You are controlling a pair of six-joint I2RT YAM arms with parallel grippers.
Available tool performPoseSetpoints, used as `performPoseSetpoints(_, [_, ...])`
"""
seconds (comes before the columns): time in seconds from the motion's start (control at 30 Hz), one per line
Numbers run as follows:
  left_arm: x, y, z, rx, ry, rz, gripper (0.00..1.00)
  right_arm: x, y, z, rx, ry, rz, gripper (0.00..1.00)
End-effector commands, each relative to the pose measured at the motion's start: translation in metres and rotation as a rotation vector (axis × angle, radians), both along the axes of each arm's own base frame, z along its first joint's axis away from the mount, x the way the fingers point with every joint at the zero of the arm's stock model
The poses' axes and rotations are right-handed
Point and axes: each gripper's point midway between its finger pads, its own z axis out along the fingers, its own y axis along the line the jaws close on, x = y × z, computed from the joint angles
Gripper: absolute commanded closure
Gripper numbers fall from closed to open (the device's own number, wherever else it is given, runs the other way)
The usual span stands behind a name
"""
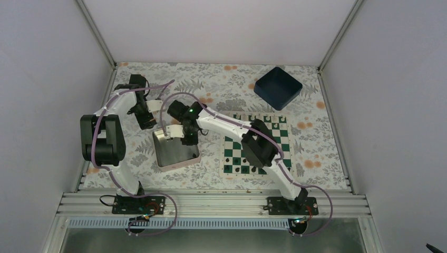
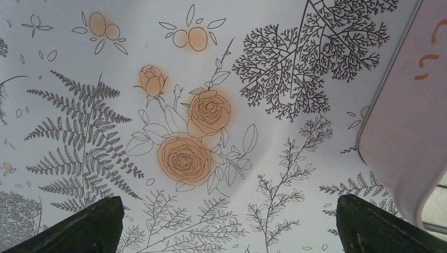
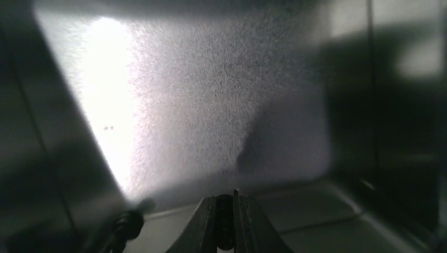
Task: Set up the chess pieces on the board
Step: Pick up the chess piece from the storage box, then place the chess piece on the chessboard.
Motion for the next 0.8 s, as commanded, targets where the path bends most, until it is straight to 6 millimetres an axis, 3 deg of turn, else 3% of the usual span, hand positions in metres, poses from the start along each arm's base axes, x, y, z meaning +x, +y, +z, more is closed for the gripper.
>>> performPoseSetpoints(0.0, [0.007, 0.001, 0.018, -0.01, -0.048, 0.0, 0.0, -0.004, -0.003, 0.072, 0.099, -0.038, -0.027, 0.96])
performPoseSetpoints(0.17, [0.009, 0.001, 0.027, -0.009, -0.067, 0.008, 0.0, 0.006, -0.048, 0.11, 0.131, -0.049, -0.118, 0.96])
performPoseSetpoints(0.33, [0.015, 0.0, 0.032, -0.02, -0.086, 0.03, 0.0, 0.023, -0.133, 0.126, 0.133, -0.061, -0.286, 0.95])
performPoseSetpoints(0.37, [0.017, 0.0, 0.032, -0.022, -0.091, 0.037, 0.0, 0.021, -0.156, 0.116, 0.107, -0.049, -0.326, 0.96])
performPoseSetpoints(0.53, [0.025, 0.0, 0.029, -0.031, -0.106, 0.069, 0.0, 0.013, -0.25, 0.114, 0.105, -0.078, -0.498, 0.95])
performPoseSetpoints(0.77, [0.027, 0.001, 0.023, -0.031, -0.109, 0.103, 0.0, -0.017, -0.327, 0.068, 0.065, -0.043, -0.633, 0.94])
